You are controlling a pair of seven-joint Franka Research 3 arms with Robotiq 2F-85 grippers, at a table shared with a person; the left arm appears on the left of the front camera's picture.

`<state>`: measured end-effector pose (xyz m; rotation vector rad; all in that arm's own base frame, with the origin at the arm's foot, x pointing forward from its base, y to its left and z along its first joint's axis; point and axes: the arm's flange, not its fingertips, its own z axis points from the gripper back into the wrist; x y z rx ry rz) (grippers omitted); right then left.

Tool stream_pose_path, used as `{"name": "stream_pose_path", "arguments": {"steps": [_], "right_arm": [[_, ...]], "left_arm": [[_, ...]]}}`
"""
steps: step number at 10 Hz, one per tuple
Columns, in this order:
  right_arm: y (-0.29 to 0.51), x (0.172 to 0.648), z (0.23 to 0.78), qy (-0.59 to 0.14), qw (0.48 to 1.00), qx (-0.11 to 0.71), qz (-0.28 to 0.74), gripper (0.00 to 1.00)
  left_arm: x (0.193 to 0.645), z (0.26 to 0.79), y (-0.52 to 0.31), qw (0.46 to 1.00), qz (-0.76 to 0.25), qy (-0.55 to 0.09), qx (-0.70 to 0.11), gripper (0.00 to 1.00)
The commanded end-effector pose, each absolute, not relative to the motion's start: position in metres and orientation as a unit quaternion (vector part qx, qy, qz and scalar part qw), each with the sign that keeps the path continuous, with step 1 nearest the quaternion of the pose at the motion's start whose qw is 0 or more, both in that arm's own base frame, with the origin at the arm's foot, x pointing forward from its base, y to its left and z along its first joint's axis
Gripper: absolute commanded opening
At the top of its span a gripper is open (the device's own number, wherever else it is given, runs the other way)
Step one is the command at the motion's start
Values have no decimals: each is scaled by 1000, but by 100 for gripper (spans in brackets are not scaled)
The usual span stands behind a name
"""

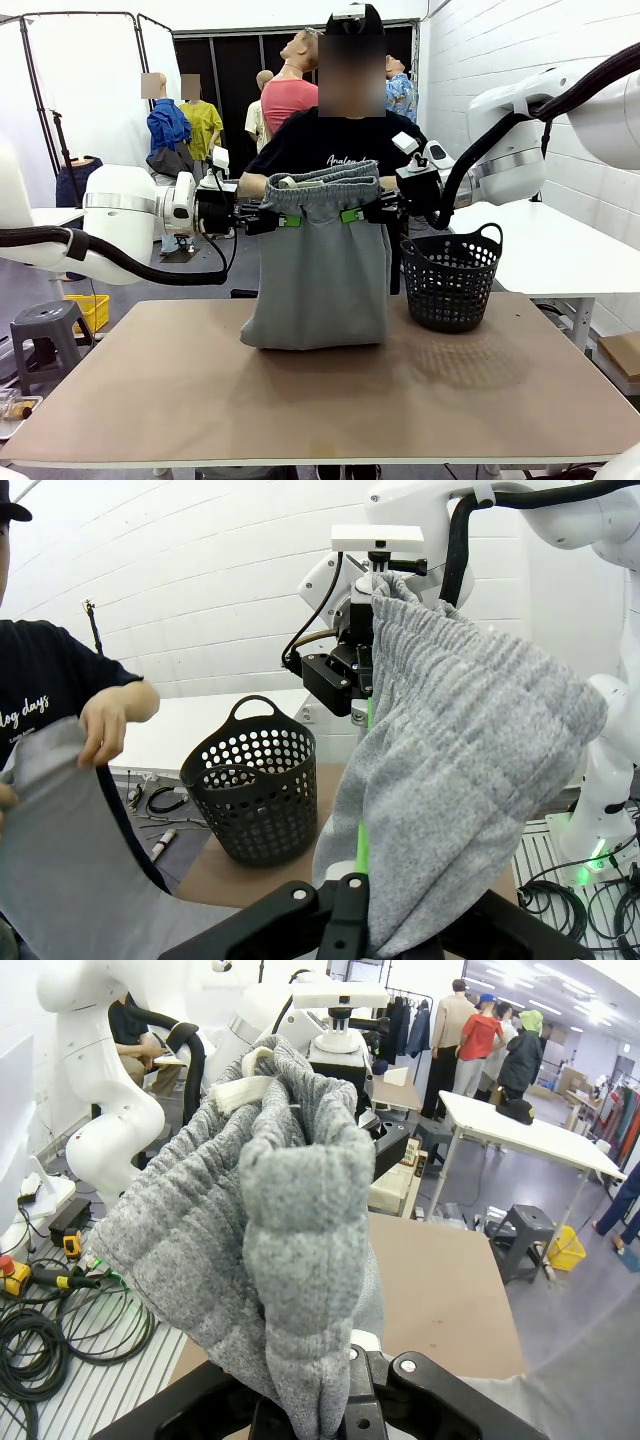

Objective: Fold the training pants.
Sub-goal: Release the ends of the Training pants and then grab the overlapped ends.

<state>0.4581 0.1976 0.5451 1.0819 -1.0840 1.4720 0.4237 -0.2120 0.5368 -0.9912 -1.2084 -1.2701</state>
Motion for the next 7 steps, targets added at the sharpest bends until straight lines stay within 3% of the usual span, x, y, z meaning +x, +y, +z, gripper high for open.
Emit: {"name": "stream_pose_path", "arguments": {"steps": [1, 7], "right_arm": [[199, 456, 545, -454, 485, 451, 596, 0], [199, 456, 545, -454, 485, 451, 596, 0]], "left_arm": [[423, 538, -213, 534, -533, -507, -417, 0], [423, 538, -213, 534, -533, -507, -417, 0]]}}
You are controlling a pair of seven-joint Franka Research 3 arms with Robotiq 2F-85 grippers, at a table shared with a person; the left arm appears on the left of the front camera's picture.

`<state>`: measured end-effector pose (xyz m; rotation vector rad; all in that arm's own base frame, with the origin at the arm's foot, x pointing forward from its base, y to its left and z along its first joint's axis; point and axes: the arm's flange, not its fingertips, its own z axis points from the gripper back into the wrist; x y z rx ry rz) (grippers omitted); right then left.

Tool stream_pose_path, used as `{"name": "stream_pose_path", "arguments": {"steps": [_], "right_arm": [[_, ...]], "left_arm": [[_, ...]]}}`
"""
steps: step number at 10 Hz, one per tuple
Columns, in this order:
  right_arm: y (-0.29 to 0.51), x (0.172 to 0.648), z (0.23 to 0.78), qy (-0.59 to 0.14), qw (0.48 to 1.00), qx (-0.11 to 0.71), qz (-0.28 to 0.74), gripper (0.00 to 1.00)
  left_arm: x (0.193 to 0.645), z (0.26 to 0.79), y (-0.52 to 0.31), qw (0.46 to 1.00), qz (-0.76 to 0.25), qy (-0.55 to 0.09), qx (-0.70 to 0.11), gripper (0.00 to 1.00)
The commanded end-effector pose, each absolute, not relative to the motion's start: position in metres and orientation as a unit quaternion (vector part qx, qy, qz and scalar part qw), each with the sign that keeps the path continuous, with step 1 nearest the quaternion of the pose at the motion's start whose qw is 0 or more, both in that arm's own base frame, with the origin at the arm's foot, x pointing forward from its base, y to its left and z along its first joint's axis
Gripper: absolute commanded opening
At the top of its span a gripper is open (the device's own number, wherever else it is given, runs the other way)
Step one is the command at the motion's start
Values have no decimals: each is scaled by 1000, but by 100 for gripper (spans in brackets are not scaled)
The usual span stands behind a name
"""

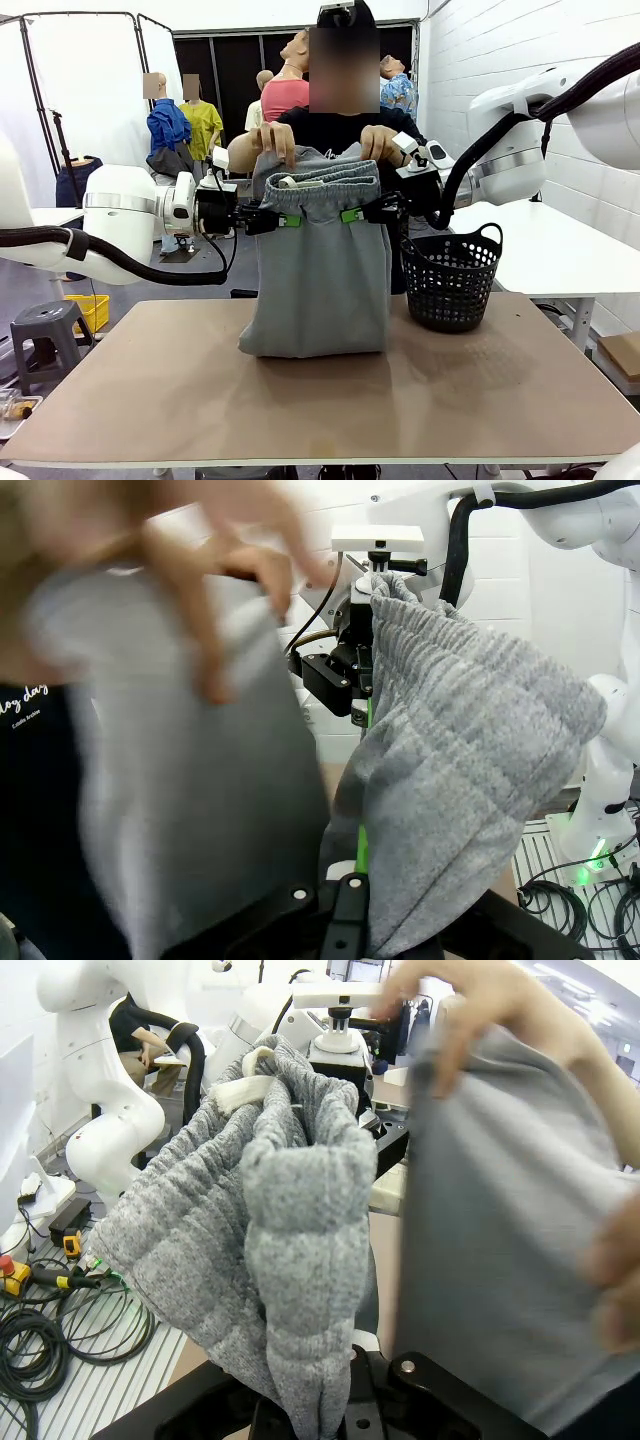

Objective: Fold the training pants.
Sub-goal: Release the ends of the Training pants and then grab the overlapped ends.

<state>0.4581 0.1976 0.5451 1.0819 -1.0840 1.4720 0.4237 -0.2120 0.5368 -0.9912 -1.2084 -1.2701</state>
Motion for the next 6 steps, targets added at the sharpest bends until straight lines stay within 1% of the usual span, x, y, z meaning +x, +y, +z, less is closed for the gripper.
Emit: {"name": "stream_pose_path", "arguments": {"steps": [1, 6], "right_arm": [[199, 456, 545, -454, 485, 451, 596, 0], [199, 456, 545, -454, 485, 451, 596, 0]], "left_arm": [[423, 538, -213, 534, -533, -507, -417, 0], [423, 538, -213, 534, -533, -507, -417, 0]]}}
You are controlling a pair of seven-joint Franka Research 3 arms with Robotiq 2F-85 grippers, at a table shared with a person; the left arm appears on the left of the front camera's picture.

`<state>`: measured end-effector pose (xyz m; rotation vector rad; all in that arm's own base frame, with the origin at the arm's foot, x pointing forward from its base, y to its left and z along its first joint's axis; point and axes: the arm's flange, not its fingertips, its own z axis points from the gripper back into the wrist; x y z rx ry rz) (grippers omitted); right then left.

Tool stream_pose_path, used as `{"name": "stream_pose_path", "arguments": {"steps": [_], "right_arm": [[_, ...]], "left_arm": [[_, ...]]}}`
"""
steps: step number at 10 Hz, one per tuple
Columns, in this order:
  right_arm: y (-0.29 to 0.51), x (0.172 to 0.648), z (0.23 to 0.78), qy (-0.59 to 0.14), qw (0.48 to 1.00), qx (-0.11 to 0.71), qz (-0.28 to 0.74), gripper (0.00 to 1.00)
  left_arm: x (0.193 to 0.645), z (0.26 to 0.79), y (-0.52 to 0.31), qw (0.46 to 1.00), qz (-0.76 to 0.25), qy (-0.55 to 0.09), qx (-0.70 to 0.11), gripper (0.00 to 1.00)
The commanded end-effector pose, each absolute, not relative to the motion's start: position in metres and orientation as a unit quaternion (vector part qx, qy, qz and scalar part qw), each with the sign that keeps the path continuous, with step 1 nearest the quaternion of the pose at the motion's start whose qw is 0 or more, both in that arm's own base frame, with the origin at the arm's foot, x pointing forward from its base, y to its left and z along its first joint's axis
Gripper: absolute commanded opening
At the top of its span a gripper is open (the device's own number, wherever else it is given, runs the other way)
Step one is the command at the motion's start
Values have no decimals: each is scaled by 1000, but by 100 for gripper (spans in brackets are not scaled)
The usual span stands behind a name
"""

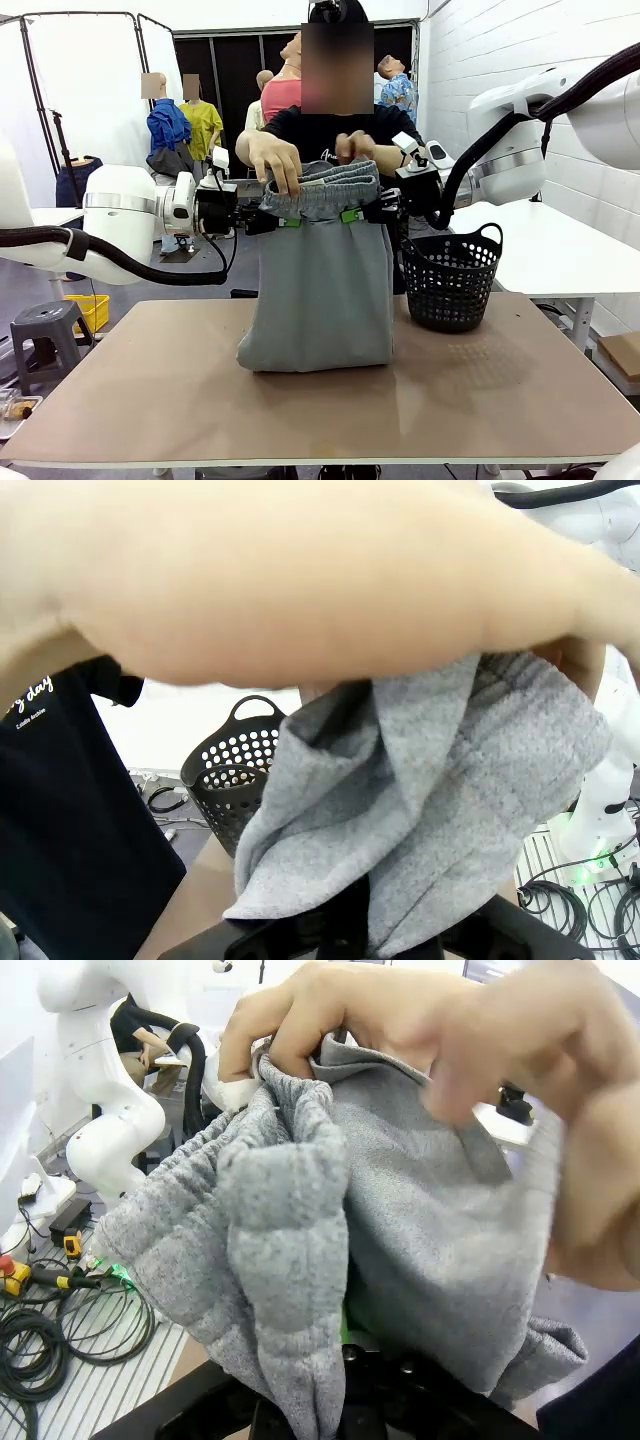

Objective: Fold the training pants.
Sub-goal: Release the ends of the Training pants and then grab the overlapped ends.

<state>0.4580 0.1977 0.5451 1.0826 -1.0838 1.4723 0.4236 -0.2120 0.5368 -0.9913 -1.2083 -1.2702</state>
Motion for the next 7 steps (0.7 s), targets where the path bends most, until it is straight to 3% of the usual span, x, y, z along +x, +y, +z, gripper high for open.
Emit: {"name": "stream_pose_path", "arguments": {"steps": [1, 7], "right_arm": [[199, 456, 545, -454, 485, 451, 596, 0], [199, 456, 545, -454, 485, 451, 596, 0]], "left_arm": [[423, 538, -213, 534, -533, -507, -417, 0], [423, 538, -213, 534, -533, -507, -417, 0]]}}
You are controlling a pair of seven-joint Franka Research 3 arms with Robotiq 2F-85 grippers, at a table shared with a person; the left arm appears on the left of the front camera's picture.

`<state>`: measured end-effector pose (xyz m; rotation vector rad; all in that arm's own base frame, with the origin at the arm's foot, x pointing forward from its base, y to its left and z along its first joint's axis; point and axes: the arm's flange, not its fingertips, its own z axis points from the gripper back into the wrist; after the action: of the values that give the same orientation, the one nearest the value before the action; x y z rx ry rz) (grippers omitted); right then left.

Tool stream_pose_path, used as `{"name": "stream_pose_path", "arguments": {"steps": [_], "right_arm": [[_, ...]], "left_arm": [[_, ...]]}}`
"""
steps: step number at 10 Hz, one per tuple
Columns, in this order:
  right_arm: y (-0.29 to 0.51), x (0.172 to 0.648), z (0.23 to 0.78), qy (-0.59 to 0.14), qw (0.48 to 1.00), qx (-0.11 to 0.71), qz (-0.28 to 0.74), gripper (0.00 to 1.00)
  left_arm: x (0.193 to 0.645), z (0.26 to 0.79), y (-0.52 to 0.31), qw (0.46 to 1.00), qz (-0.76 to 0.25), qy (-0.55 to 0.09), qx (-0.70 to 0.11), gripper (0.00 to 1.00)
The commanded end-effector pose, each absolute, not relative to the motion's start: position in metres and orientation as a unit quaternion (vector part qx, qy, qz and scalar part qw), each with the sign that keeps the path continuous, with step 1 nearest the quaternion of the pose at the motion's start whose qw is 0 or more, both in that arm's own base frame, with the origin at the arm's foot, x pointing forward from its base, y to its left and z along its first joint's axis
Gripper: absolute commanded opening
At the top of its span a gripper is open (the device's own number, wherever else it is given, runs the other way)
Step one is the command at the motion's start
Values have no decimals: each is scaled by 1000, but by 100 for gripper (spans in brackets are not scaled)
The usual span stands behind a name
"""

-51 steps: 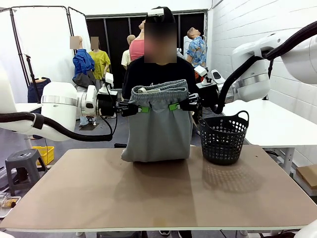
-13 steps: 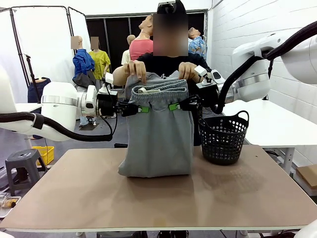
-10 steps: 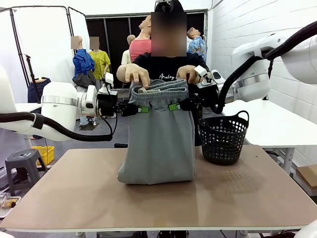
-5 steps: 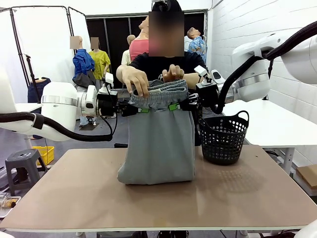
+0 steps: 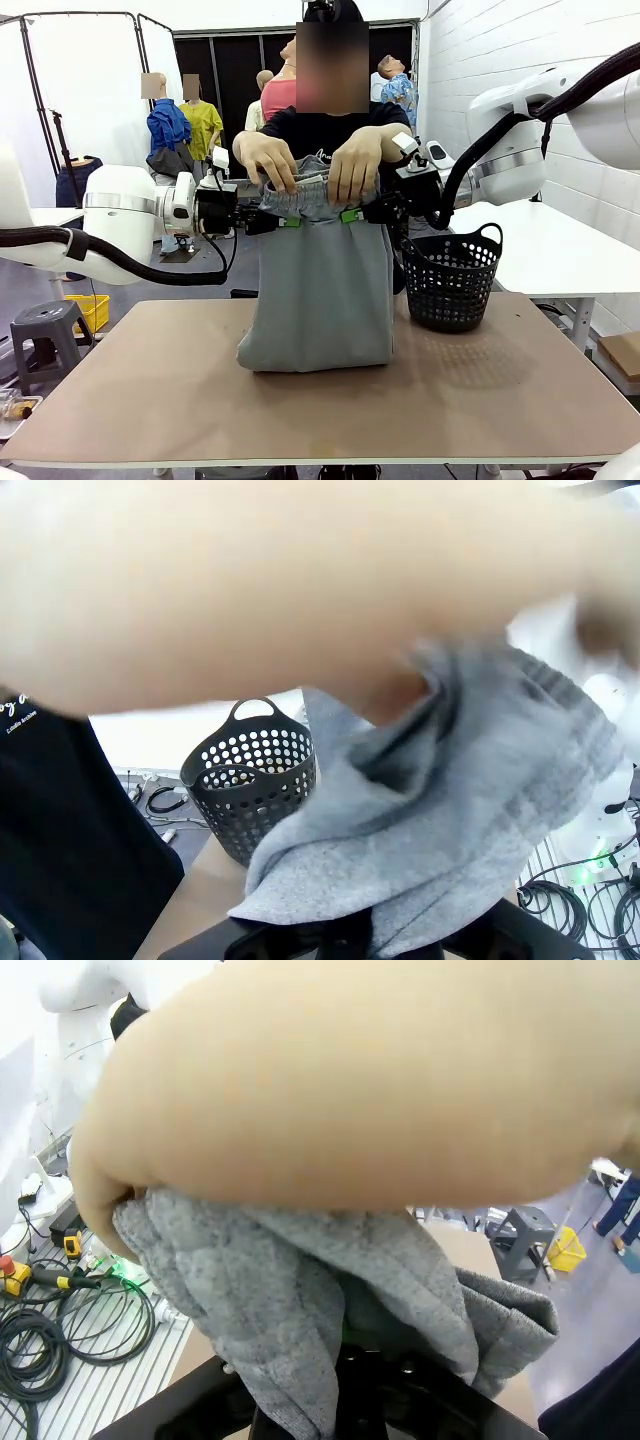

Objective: Fold the training pants.
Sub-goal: Release the ends of the Training pants and then grab the overlapped ends.

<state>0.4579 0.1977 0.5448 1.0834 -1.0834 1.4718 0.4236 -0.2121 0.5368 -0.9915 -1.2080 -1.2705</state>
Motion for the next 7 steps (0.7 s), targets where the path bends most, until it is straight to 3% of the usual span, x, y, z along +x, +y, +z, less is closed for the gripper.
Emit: {"name": "stream_pose_path", "arguments": {"steps": [1, 7], "right_arm": [[199, 456, 545, -454, 485, 451, 596, 0], [199, 456, 545, -454, 485, 451, 596, 0]], "left_arm": [[423, 538, -213, 534, -533, -507, -417, 0], [423, 538, -213, 534, -533, -507, -417, 0]]}}
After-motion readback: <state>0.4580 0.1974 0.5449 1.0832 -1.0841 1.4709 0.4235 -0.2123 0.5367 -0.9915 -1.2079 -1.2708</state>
